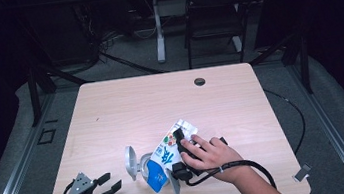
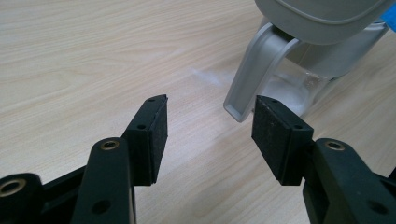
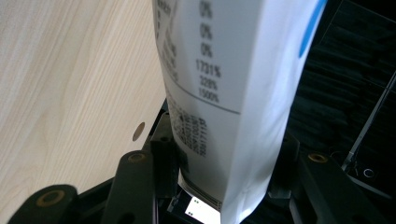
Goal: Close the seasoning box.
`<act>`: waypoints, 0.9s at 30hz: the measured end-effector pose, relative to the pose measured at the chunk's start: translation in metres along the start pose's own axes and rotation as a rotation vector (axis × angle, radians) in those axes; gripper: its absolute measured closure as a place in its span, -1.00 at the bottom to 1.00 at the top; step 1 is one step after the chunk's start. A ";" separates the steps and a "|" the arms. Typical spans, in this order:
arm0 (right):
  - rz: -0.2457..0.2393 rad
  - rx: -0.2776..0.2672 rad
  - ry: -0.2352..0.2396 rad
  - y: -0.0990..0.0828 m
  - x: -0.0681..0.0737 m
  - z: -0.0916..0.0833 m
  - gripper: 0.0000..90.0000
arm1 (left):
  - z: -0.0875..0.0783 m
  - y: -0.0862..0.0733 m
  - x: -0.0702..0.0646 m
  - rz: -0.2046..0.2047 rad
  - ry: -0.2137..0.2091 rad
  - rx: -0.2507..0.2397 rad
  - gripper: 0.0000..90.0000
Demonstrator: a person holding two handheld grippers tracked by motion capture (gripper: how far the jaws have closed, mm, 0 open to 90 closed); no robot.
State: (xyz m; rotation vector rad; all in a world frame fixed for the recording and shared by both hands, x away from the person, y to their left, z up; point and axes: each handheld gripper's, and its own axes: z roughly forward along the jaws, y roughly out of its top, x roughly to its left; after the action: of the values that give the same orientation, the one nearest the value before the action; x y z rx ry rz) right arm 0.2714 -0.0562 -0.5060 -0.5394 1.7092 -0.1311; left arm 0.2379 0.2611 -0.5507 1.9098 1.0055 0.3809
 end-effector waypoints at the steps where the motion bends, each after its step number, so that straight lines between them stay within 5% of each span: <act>1: -0.002 -0.003 -0.001 0.000 0.000 0.000 0.25 | 0.000 0.000 0.000 0.004 0.000 0.000 0.02; 27: -0.011 -0.006 -0.005 0.000 0.000 0.000 0.28 | 0.000 0.000 0.000 0.005 0.003 0.002 0.02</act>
State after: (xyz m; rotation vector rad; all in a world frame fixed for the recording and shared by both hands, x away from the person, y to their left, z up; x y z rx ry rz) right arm 0.2719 -0.0562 -0.5056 -0.5534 1.7022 -0.1318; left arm 0.2376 0.2609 -0.5510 1.9149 1.0032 0.3857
